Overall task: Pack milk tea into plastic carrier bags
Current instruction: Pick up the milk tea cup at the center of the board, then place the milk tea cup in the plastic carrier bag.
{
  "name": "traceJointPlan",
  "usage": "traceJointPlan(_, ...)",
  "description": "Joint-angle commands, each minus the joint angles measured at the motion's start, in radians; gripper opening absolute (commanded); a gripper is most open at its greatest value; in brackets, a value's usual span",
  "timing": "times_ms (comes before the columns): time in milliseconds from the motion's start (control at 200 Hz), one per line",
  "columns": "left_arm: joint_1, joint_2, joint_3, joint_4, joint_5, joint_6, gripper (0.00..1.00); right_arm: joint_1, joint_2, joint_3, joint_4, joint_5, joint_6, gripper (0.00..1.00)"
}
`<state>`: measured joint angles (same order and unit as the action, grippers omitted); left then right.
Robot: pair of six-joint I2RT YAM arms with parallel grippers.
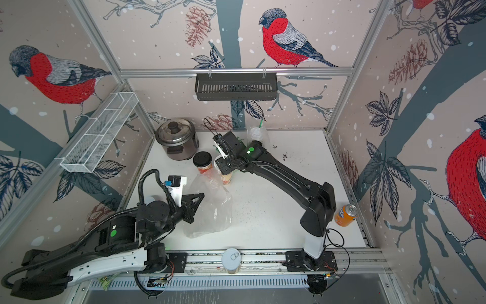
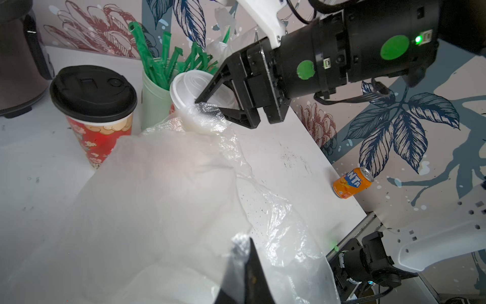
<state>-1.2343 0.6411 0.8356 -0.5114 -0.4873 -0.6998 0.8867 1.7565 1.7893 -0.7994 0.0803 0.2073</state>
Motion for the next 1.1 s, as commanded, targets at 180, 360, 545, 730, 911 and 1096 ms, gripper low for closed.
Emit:
traceJointPlan(180, 0.001, 0.087, 0.033, 0.152, 0.066, 0.056, 0.0, -0.067, -0.258, -0.151, 0.065, -0.016, 0.033, 0.52)
traceJointPlan(360, 0.0, 0.144, 0.054, 0.196, 0.085, 0.078, 0.0, -0.098, -0.433, -0.179, 0.059, -0.015, 0.047, 0.52)
traceJointPlan(545, 0.004, 0.198, 0.075, 0.232, 0.101, 0.094, 0.0, -0.101, -0.545, -0.124, -0.022, -0.016, 0.064, 0.51)
traceJointPlan(730, 0.032, 0.24, 0.086, 0.266, 0.139, 0.102, 0.0, -0.094, -0.621, -0.052, -0.093, -0.039, 0.087, 0.5)
traceJointPlan(911, 0.092, 0.264, 0.081, 0.283, 0.19, 0.093, 0.0, -0.054, -0.655, -0.022, -0.125, -0.084, 0.118, 0.48)
traceJointPlan(1096, 0.126, 0.275, 0.08, 0.292, 0.194, 0.106, 0.0, -0.007, -0.676, -0.022, -0.155, -0.084, 0.15, 0.48)
